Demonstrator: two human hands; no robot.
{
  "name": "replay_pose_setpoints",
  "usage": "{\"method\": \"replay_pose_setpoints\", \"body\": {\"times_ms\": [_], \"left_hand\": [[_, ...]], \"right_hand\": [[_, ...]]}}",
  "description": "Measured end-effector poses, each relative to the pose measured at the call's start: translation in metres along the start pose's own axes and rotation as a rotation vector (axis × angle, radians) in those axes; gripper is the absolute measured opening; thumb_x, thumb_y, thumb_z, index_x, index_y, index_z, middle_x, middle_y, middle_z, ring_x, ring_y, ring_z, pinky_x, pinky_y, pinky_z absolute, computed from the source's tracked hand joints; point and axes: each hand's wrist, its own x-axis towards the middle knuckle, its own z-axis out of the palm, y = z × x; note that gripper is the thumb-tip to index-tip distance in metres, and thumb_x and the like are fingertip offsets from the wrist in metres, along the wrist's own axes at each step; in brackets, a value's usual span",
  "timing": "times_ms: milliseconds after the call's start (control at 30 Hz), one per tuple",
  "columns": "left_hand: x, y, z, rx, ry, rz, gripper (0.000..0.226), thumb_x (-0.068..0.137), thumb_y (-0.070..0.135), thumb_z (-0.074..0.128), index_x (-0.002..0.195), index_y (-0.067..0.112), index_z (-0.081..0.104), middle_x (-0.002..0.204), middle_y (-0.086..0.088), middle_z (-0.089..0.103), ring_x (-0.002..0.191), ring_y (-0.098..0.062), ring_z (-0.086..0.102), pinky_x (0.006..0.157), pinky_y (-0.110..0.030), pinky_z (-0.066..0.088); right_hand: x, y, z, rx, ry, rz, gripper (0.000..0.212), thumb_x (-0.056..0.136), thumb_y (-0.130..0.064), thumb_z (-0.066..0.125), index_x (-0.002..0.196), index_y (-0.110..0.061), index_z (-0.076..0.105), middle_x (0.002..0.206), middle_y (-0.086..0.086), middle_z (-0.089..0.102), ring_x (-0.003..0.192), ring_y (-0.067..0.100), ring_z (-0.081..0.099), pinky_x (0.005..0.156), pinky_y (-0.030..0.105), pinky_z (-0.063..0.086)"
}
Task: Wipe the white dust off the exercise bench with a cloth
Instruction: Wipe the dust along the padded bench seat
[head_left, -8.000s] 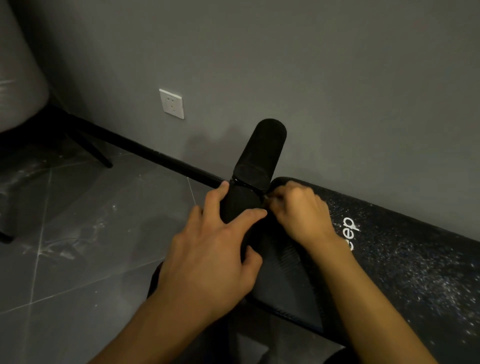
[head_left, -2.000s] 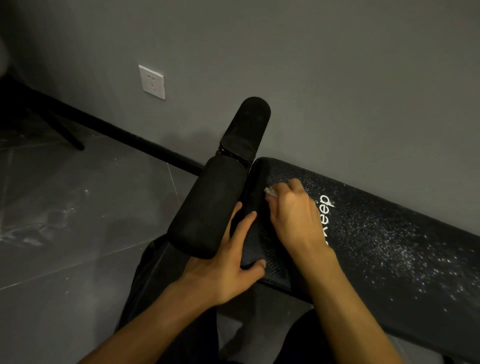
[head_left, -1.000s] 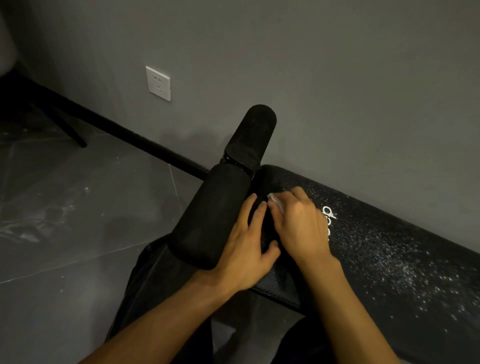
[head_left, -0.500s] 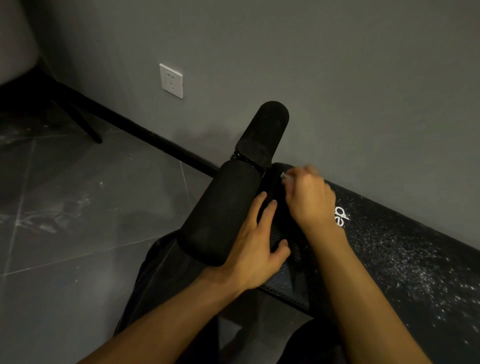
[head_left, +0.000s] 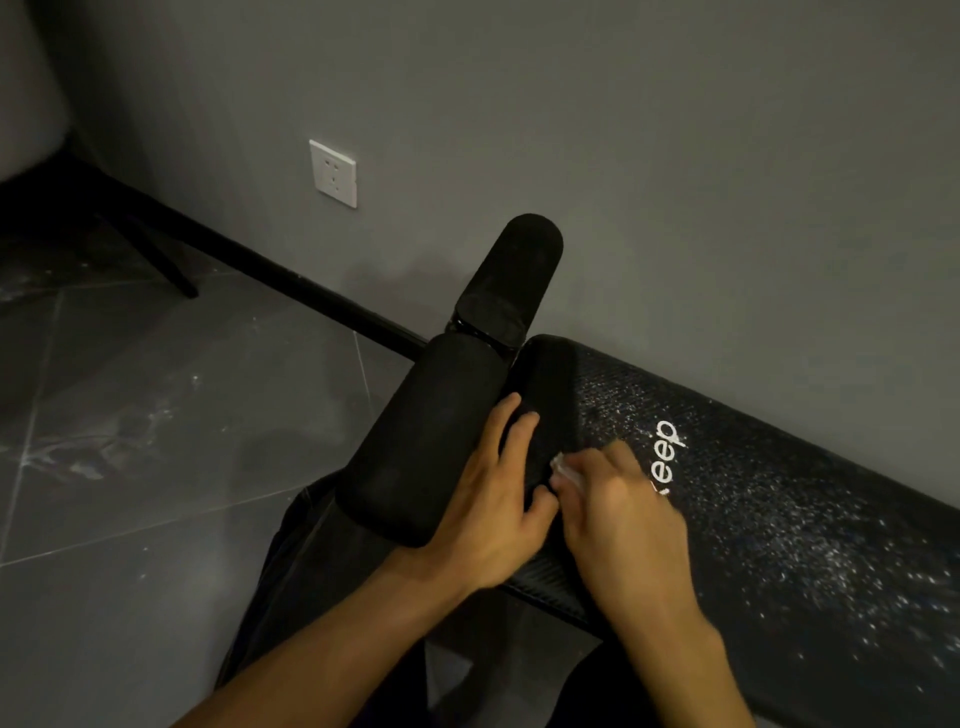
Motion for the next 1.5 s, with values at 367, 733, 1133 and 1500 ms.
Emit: {"method": "replay_pose_setpoints", "body": {"times_ms": [367, 733, 1133, 1500], "left_hand": [[-0.002, -0.005, 0.0, 0.047, 0.037, 0.052, 0.051, 0.108, 0.014, 0.042, 0.158, 0.012, 0.033, 0.171, -0.007, 0.013, 0.14, 0.007, -0.002, 0.097, 0.009, -0.011], [-0.006, -0.01, 0.004, 0.107, 0.107, 0.143, 0.038, 0.101, 0.006, 0.057, 0.138, 0.011, 0.062, 0.159, -0.021, 0.039, 0.145, -0.02, 0.013, 0.107, 0.002, -0.013], [-0.015, -0.003, 0.017, 0.302, 0.026, 0.093, 0.044, 0.098, 0.026, 0.044, 0.138, 0.024, 0.062, 0.155, -0.009, 0.047, 0.148, -0.035, 0.035, 0.124, -0.05, 0.025], [-0.015, -0.012, 0.028, 0.298, 0.072, 0.125, 0.046, 0.099, 0.03, 0.038, 0.139, 0.028, 0.06, 0.156, -0.006, 0.046, 0.15, -0.032, 0.033, 0.119, -0.055, 0.033]], "right_hand": [[-0.061, -0.01, 0.013, 0.068, 0.06, 0.002, 0.022, 0.094, -0.051, 0.053, 0.097, -0.03, 0.057, 0.095, -0.007, 0.054, 0.066, 0.019, 0.065, 0.051, 0.037, 0.048], [-0.093, 0.004, 0.022, 0.156, 0.086, -0.019, 0.021, 0.089, -0.052, 0.057, 0.1, -0.034, 0.06, 0.093, -0.012, 0.056, 0.061, 0.014, 0.064, 0.045, 0.032, 0.049], [-0.097, 0.022, 0.015, 0.231, 0.099, 0.098, 0.027, 0.091, -0.056, 0.049, 0.104, -0.036, 0.062, 0.099, -0.015, 0.058, 0.074, 0.011, 0.066, 0.055, 0.034, 0.052], [-0.086, 0.019, 0.014, 0.242, 0.079, 0.105, 0.022, 0.094, -0.049, 0.054, 0.109, -0.036, 0.062, 0.105, -0.017, 0.057, 0.079, 0.01, 0.065, 0.06, 0.031, 0.049]]}}
